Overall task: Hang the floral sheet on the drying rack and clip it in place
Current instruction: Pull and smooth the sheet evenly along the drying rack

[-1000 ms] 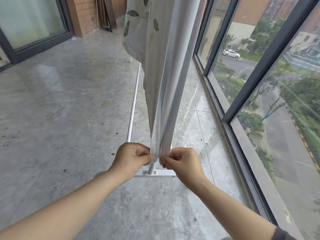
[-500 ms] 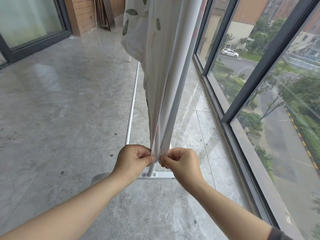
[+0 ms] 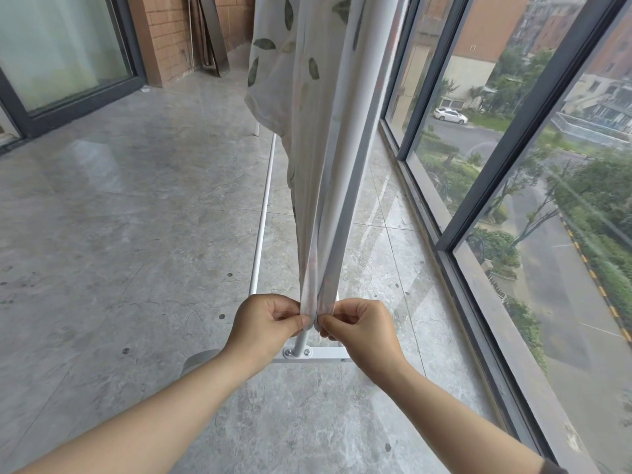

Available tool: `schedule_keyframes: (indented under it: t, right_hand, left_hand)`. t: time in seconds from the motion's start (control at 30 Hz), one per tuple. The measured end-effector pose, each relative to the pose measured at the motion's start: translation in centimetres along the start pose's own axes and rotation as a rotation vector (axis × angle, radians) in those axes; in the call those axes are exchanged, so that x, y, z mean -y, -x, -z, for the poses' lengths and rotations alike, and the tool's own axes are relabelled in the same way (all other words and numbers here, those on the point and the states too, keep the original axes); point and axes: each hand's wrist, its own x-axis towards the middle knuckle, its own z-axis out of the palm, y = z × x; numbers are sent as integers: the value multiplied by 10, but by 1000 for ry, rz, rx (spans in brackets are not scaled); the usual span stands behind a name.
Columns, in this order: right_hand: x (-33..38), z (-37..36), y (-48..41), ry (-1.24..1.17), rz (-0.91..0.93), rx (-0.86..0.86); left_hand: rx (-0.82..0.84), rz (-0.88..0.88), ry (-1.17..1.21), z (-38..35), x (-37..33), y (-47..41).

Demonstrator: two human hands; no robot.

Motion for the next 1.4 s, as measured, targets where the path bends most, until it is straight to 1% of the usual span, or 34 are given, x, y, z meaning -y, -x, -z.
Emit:
schedule_keyframes:
  t: [0.2, 0.27, 0.37, 0.47, 0.6, 0.67, 0.83, 0.93, 1.0, 1.13, 1.23, 1.3, 1.4]
  right_hand:
    - [5, 3, 6, 17, 34, -28]
    - [6, 5, 9, 71, 49, -72]
    - [4, 13, 13, 214, -9, -95]
    - [-1, 21, 20, 299, -62, 9]
    - [0, 18, 30, 265, -40, 125]
    - [4, 9, 31, 259, -16, 174]
    - [20, -28, 26, 212, 41, 310]
    - [34, -55, 21, 196, 44, 360]
    - [45, -75, 15, 176, 35, 378]
    - [69, -110, -12, 163, 57, 358]
    - [90, -126, -33, 156, 66, 338]
    - [109, -132, -41, 160, 43, 343]
    - [156, -133, -44, 174, -9, 361]
  left_hand:
    - [21, -25, -40, 6, -5, 3]
    - [49, -35, -67, 9, -7, 6]
    - [49, -9, -152, 18, -3, 11]
    - [33, 25, -232, 30, 6, 14]
    - [28, 32, -271, 43, 10, 21]
    - [21, 46, -286, 51, 13, 25]
    - [-52, 168, -367, 90, 26, 24]
    - [-95, 188, -352, 109, 25, 22]
    - [-132, 201, -326, 121, 22, 20]
    - [-209, 249, -282, 154, 22, 15]
    - [-251, 249, -288, 179, 16, 9]
    - [-284, 256, -275, 193, 2, 6]
    - [-288, 312, -224, 215, -38, 13]
